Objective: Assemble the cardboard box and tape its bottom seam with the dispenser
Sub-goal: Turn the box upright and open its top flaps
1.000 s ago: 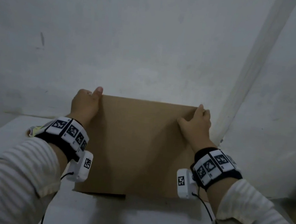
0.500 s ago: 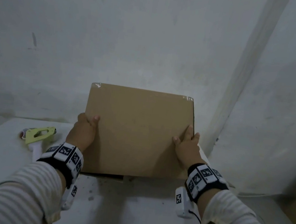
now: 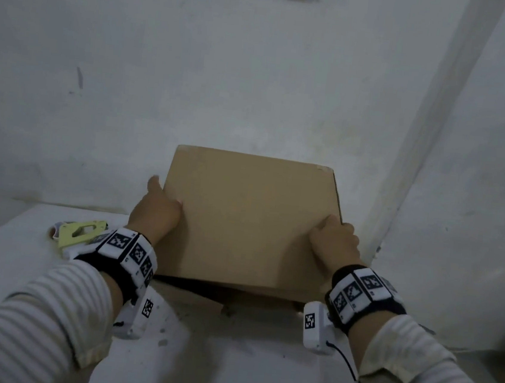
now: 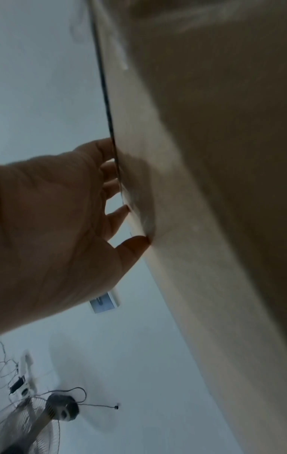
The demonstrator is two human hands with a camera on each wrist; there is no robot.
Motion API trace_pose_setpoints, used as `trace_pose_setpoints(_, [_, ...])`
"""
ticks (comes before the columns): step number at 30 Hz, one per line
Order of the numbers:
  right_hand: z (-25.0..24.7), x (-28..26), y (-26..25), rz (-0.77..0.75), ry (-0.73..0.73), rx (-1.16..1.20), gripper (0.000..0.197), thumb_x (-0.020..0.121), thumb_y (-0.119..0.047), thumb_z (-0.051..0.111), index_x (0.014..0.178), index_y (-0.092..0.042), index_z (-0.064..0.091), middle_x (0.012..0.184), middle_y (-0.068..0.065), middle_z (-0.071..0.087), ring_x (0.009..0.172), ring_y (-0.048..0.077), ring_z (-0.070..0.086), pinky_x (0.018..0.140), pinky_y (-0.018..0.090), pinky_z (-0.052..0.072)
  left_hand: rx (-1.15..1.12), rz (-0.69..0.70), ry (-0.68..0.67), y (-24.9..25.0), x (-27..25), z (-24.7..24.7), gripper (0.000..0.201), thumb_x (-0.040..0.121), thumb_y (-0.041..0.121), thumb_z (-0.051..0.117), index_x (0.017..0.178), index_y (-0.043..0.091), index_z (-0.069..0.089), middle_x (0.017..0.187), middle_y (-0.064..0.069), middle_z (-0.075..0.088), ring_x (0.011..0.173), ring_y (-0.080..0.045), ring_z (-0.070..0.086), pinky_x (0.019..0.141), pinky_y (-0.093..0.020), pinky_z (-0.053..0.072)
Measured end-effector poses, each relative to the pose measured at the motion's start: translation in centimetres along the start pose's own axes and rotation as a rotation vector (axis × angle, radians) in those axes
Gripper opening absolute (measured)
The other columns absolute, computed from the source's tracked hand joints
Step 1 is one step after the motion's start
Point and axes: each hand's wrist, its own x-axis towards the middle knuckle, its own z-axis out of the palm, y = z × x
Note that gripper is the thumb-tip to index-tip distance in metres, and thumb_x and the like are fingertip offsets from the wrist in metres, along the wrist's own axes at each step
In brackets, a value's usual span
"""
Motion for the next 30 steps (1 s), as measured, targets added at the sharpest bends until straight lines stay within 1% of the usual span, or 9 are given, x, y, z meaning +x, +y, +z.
trace_pose_setpoints(4, [-0.1,0.4,-0.5,-0.023,-0.038,-0.043,0.039,0.091,-0.024,0.035,0.125,-0.007,0.046,0.144,0.016,0.028,0.127,0.04,0.032,0.107,0.05,0.029,-0.043,0.037,0.003,-0.2,0.6,0.1,0.046,0.093,0.01,0.043,0.138,0.011,0.038,0.141,-0.016,0.044,0.124,-0.034,0.046,0.096,-0.038,0.04])
trace_pose_setpoints(7, [0.5,0.3,0.1,-0.007,-0.085,-0.055,0.052,0.091,-0.046,0.04,0.132,-0.014,0.041,0.145,0.016,0.025,0.128,0.042,0.033,0.107,0.053,0.031,-0.06,0.033,-0.069,-1.1,0.3,0.7,0.049,0.095,0.016,0.042,0.144,0.015,0.033,0.147,-0.011,0.039,0.129,-0.032,0.043,0.102,-0.039,0.039])
trace_pose_setpoints(9, [1.0,0.3,0.6,-0.006,-0.06,-0.096,0.058,0.09,-0.056,0.04,0.133,-0.016,0.04,0.139,0.018,0.032,0.123,0.042,0.04,0.103,0.05,0.036,-0.067,0.016,-0.112,-1.9,-0.1,1.0,0.054,0.098,0.028,0.039,0.149,0.021,0.023,0.151,-0.008,0.035,0.13,-0.032,0.043,0.102,-0.041,0.04])
trace_pose_setpoints(12, [1.6,0.4,0.6,-0.049,0.021,-0.161,0.056,0.092,-0.056,0.036,0.129,-0.015,0.042,0.129,0.017,0.04,0.117,0.04,0.045,0.1,0.048,0.038,-0.035,0.033,-0.106,-2.2,-0.4,1.1,0.056,0.099,0.034,0.035,0.15,0.021,0.019,0.153,-0.006,0.032,0.134,-0.031,0.04,0.104,-0.04,0.036])
trace_pose_setpoints(16, [1.3,1.4,-0.1,-0.025,0.04,-0.165,0.053,0.093,-0.052,0.034,0.126,-0.012,0.047,0.131,0.016,0.04,0.12,0.04,0.041,0.103,0.048,0.032,0.0,0.043,-0.057,-1.0,-0.2,0.7,0.05,0.098,0.029,0.039,0.145,0.013,0.032,0.148,-0.011,0.039,0.131,-0.032,0.041,0.105,-0.039,0.035])
trace_pose_setpoints(19, [1.7,1.9,-0.7,-0.111,0.035,-0.276,0.051,0.093,-0.047,0.03,0.119,-0.012,0.056,0.129,0.016,0.05,0.119,0.037,0.044,0.104,0.05,0.028,0.029,0.035,-0.08,-0.6,0.1,0.8,0.048,0.096,0.027,0.044,0.14,0.009,0.039,0.145,-0.013,0.042,0.129,-0.032,0.043,0.103,-0.037,0.036])
trace_pose_setpoints(21, [2.9,1.7,-1.5,-0.225,0.008,-0.314,0.05,0.095,-0.045,0.028,0.118,-0.013,0.058,0.128,0.013,0.054,0.12,0.034,0.046,0.106,0.053,0.027,0.017,0.038,-0.128,-0.8,-0.1,1.2,0.051,0.096,0.028,0.045,0.143,0.011,0.036,0.148,-0.012,0.039,0.131,-0.032,0.041,0.105,-0.038,0.036])
trace_pose_setpoints(27, [7.3,-0.3,-4.5,-0.47,0.038,-0.282,0.054,0.098,-0.043,0.023,0.133,-0.011,0.048,0.142,0.011,0.045,0.131,0.031,0.037,0.111,0.047,0.026,-0.1,0.022,-0.271,-2.2,-0.8,1.2,0.072,0.095,0.04,0.048,0.153,0.017,0.012,0.158,-0.005,0.02,0.141,-0.027,0.028,0.11,-0.04,0.031])
trace_pose_setpoints(30, [8.9,-1.7,-6.3,-0.56,0.055,-0.281,0.052,0.099,-0.04,0.023,0.135,-0.01,0.046,0.145,0.011,0.042,0.133,0.031,0.035,0.112,0.047,0.024,-0.187,0.012,-0.342,-2.9,-1.2,0.4,0.077,0.095,0.036,0.051,0.153,0.017,0.005,0.158,-0.001,0.018,0.142,-0.023,0.027,0.103,-0.031,0.03])
